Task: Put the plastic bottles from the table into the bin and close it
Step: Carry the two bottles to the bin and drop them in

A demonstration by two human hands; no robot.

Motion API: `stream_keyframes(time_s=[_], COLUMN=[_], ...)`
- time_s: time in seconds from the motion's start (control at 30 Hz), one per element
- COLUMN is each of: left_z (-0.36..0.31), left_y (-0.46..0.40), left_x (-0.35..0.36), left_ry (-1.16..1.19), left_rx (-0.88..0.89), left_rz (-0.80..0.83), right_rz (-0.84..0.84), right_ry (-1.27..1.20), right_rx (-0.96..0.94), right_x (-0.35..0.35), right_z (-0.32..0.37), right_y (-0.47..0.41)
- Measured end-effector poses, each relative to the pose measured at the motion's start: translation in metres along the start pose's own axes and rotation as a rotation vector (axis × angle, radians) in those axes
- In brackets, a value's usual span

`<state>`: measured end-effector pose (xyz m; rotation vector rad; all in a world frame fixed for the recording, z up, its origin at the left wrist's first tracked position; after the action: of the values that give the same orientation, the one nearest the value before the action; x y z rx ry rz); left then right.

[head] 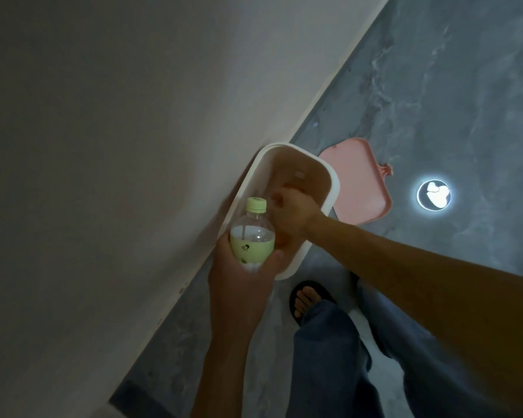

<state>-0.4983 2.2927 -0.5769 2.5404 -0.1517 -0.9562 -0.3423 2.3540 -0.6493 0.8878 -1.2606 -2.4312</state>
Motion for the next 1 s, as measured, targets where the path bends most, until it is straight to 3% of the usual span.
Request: stream_keyframes(time_s=[0.17,0.27,0.33,0.73,1.0], left_z=[-0.017,-0.017,-0.009,0.044,0.033], left_y=[-0.015,-0.041,-0.062,-0.115,-0.099], left_x=[0.006,0.024,0.042,0.127,0.118], left_ry=[-0.044,-0.126,-0.253,-0.791,-0.719], left_rx=[-0.006,0.033,0.078,0.238,0.167], left_rz=[0.063,0.115,0.148,0.043,0.070], right_rz=[-0.249,-0.111,-0.074,-0.223,-0.188], right_ry=[0.427,0.688,0.730,0.736,0.834], right_rx=[-0.538,-0.540,-0.564,-0.829,-0.802], right_x=[-0.031,-0.015,-0.010,0.004,0.005], right_z=[-0.004,-0.031,-0.044,-0.067,-0.063], right_y=[0.062,0.062,0.055,0.028,0.031])
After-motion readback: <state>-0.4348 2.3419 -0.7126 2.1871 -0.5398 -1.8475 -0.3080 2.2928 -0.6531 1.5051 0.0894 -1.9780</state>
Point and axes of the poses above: each hand's wrist, its own y-axis away from the middle knuckle, its own x-axis out of the palm, z = x × y, the point moved 7 cm from there along -y, towards the middle knuckle, and after that the axes turned 10 degrees about x, right-handed, at the moved point
